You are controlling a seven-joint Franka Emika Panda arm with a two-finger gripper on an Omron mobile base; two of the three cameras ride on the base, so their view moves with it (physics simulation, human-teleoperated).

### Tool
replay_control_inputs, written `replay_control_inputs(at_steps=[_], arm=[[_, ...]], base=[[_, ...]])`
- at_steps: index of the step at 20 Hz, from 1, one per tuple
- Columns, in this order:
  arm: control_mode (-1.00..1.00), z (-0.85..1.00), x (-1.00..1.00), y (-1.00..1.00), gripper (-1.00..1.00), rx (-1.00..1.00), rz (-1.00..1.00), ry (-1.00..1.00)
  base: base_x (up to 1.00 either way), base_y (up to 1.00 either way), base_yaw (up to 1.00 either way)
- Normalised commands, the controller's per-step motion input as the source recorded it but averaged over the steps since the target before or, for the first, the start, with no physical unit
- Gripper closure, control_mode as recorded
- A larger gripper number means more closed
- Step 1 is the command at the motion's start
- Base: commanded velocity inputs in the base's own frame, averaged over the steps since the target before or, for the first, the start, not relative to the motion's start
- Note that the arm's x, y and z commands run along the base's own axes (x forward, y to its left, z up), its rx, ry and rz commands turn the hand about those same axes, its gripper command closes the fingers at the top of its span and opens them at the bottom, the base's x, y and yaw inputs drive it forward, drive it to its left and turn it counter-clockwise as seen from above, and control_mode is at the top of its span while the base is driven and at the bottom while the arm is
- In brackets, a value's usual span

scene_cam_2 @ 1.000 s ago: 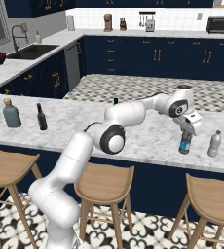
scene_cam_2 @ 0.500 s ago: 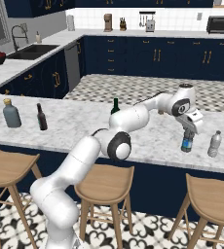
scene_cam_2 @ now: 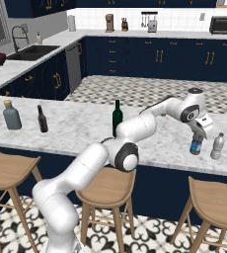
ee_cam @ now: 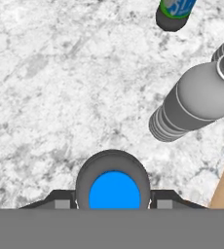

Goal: Move the plastic bottles in the middle to the plastics group, and the glass bottles in the middle to the glass group.

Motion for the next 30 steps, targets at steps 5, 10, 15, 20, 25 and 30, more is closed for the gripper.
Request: replay_control_inputs(at_steps=[5, 10, 15, 20, 25, 30], arm=[[-1.00, -0.01, 0.00, -0.27, 1.00, 0.00, -0.01, -0.05], [-1.00, 0.00, 0.00, -0.13, 1.00, 0.00, -0.03, 0.00], [-1.00, -0.36, 0.00, -0.01, 1.00, 0.00, -0.01, 0.05], [-1.00, -0.35, 0.00, -0.03, 1.00, 0.00, -0.01, 0.06], [-1.00, 0.00, -0.15, -0.02, 1.00, 0.00, 0.00, 0.04], [-1.00, 0.03, -0.18, -0.01, 1.00, 0.00, 0.00, 0.01]], base=[[0.00, 0.00, 0.00], [0.00, 0.00, 0.00], [0.00, 0.00, 0.00], [0.00, 0.00, 0.00], [0.00, 0.00, 0.00], [0.00, 0.00, 0.00]])
